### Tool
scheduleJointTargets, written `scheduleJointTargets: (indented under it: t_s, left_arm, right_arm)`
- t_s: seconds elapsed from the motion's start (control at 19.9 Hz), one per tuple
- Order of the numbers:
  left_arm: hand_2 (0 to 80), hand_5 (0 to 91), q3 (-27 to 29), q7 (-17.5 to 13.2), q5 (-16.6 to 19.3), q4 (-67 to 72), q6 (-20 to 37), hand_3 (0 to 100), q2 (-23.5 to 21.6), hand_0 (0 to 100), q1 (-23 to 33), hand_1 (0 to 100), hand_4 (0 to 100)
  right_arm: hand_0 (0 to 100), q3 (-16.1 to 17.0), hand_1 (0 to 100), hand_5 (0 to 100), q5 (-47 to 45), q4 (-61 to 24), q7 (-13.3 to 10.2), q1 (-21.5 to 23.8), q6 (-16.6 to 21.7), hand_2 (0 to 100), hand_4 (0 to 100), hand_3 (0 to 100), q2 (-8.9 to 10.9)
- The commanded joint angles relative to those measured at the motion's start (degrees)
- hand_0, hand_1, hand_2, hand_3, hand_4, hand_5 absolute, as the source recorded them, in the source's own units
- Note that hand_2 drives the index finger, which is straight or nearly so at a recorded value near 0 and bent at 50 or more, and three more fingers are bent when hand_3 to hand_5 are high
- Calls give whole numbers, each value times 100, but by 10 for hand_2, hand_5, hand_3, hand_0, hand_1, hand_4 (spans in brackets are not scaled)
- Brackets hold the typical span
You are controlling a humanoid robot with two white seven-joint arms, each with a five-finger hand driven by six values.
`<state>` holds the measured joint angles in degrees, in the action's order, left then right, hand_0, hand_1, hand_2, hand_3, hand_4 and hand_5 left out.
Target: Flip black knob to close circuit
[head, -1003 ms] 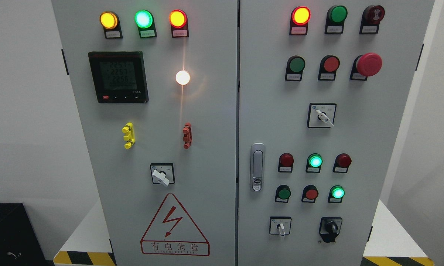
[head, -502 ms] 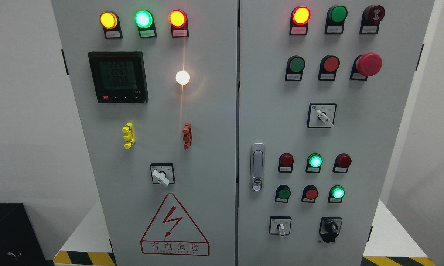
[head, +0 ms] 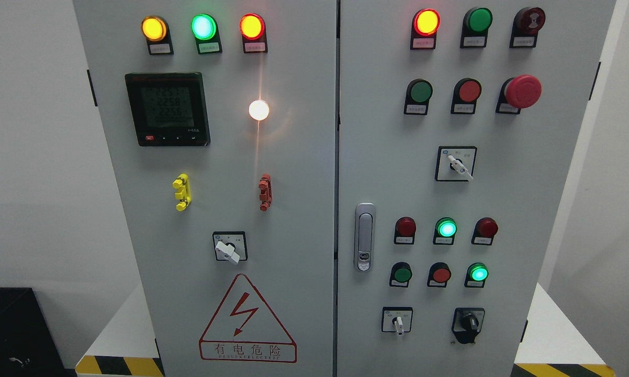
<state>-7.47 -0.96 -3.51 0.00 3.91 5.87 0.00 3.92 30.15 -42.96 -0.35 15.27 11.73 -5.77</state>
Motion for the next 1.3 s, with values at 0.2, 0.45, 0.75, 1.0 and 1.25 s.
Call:
scheduleJointTargets:
  t_s: [0.2, 0.45, 0.75, 1.0, 1.25]
  left_arm:
    - [0, 0, 0, 0, 0, -132, 5, 0, 2, 120, 123, 556, 0]
    - [0, 0, 0, 0, 0, -132, 5, 0, 2, 120, 123, 556, 0]
    - [0, 0, 0, 0, 0, -132, 5, 0, 2, 120, 123, 556, 0]
    - [0, 0, 0, 0, 0, -132, 5, 0, -7, 120, 123, 556, 0]
    - [0, 0, 0, 0, 0, -132, 5, 0, -7, 120, 123, 556, 0]
  right_arm:
    - [0, -23, 0, 804, 1818, -2391, -237, 187, -39, 800, 787, 905, -47]
    - [3, 12, 0, 835, 2609, -2981, -351, 231, -57, 832, 811, 935, -47]
    - [9, 12, 0, 867, 2988, -3719, -351, 310, -75, 856, 838, 979, -47]
    - [0, 21, 0, 881, 3111, -4010, -552, 284, -224, 863, 848, 1000, -47]
    - [0, 38, 0, 887, 3120, -4326, -641, 258, -523, 863, 852, 1000, -47]
